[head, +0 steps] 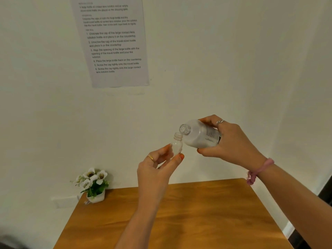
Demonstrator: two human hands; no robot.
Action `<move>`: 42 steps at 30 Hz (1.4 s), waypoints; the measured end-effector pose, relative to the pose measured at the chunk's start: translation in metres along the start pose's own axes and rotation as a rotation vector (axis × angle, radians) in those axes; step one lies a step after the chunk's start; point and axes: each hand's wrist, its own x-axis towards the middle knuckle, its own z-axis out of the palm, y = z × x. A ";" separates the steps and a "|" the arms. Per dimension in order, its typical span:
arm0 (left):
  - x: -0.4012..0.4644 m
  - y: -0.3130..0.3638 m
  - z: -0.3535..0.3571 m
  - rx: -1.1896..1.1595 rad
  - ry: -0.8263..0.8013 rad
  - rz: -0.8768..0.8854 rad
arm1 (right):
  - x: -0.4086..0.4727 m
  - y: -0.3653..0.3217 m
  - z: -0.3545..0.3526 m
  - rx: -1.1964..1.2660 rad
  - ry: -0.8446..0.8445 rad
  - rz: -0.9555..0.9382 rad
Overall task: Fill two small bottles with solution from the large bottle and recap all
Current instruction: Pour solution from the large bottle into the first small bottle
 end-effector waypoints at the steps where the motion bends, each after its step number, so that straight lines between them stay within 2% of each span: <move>1: 0.000 0.001 0.002 -0.002 0.001 0.004 | 0.001 0.000 -0.003 -0.010 0.000 -0.007; 42: -0.001 -0.006 0.020 -0.058 0.025 0.003 | 0.017 0.006 -0.029 -0.329 0.030 -0.185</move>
